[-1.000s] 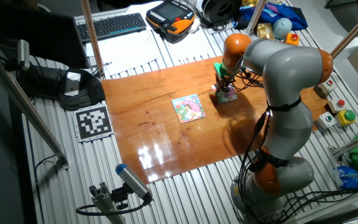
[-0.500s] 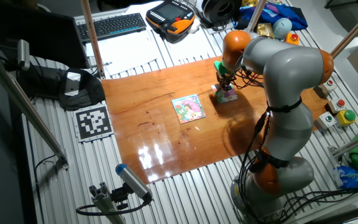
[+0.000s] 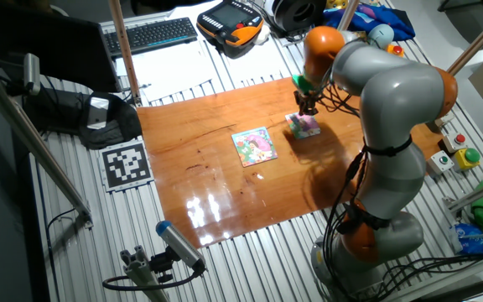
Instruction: Assemble one piece of a puzzle
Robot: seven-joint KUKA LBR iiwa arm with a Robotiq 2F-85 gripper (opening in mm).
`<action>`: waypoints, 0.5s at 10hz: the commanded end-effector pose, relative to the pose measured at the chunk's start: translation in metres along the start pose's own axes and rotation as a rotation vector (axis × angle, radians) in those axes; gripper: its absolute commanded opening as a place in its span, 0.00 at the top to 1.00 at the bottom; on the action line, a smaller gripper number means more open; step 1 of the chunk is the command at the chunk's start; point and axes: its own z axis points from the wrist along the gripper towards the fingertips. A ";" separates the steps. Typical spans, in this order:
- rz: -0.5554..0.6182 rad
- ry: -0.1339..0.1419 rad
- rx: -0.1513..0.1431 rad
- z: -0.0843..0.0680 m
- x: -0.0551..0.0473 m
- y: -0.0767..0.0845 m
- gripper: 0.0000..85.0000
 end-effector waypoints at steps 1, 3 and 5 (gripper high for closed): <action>-0.051 -0.001 0.002 -0.005 0.000 0.000 1.00; -0.173 0.021 0.016 -0.025 -0.007 0.000 1.00; -0.312 0.019 0.029 -0.047 -0.005 0.002 1.00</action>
